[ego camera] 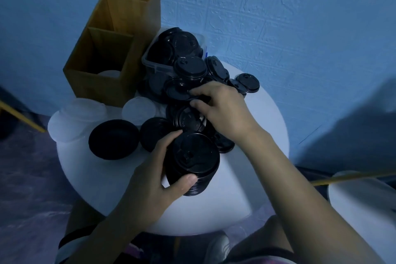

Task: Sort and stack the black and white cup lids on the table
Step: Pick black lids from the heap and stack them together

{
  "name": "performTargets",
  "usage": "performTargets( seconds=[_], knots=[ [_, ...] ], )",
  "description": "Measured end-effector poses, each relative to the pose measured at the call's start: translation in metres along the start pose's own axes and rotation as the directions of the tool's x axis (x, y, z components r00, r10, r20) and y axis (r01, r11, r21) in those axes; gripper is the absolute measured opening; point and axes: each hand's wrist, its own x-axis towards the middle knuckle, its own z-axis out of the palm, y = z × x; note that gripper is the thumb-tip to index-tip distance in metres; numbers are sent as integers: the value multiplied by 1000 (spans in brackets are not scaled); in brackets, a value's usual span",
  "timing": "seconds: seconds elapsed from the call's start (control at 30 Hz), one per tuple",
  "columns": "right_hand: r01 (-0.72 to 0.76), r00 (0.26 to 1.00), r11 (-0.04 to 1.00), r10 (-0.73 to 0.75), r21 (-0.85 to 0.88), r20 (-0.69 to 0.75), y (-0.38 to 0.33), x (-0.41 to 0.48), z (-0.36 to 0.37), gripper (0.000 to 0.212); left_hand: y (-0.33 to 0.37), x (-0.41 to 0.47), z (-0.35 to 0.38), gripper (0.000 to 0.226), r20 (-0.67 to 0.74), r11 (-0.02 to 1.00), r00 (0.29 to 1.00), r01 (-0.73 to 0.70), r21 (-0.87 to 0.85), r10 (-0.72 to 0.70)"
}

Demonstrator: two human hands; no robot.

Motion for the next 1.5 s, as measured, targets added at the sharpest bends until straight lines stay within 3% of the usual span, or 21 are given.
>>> performTargets(
  seconds=[0.23,0.3,0.37,0.43,0.5,0.57,0.63,0.7,0.77,0.9,1.1,1.23,1.33,1.5],
  knots=[
    [34,999,993,-35,-116,-5,3,26,22,17,1,0,1,76,-14,1000,1000,-3,3,3],
    [37,998,997,-40,-60,-51,4,25,19,15,1,1,1,75,-17,1000,1000,-8,-4,8],
    [26,993,990,-10,140,-115,3,19,10,12,1,1,1,75,-12,1000,1000,-13,-2,13],
    [-25,987,871,99,491,-125,-2,8,-5,12,0,1,1,76,-5,1000,1000,-15,-4,15],
    [-118,974,605,224,787,-26,-4,-11,-21,18,-1,2,1,78,-2,1000,1000,-5,-16,5],
    [-201,962,396,254,896,103,-2,-32,-35,18,-1,2,2,78,-3,1000,1000,-5,-22,5],
    [-284,948,325,237,902,214,2,-52,-43,17,-1,3,3,77,2,1000,1000,-10,-21,10],
    [-366,925,351,235,862,297,6,-70,-45,20,-1,4,3,78,8,1000,1000,-15,-22,16],
    [-413,910,456,252,789,330,10,-81,-41,19,-1,5,4,79,16,999,1000,-18,-27,18],
    [-412,910,609,316,678,269,9,-85,-28,18,0,7,8,79,32,999,999,-21,-35,22],
    [-381,925,714,288,587,249,7,-78,-21,21,1,11,9,79,59,999,998,-33,-39,35],
    [-267,962,822,258,503,90,6,-78,-7,26,3,12,9,78,68,998,997,-40,-49,43],
    [-109,988,907,143,407,-56,5,-84,-5,25,1,12,9,79,64,998,998,-19,-62,23],
    [-71,994,941,38,331,103,4,-97,-15,60,3,12,8,77,54,998,999,-7,-68,11]
  ],
)
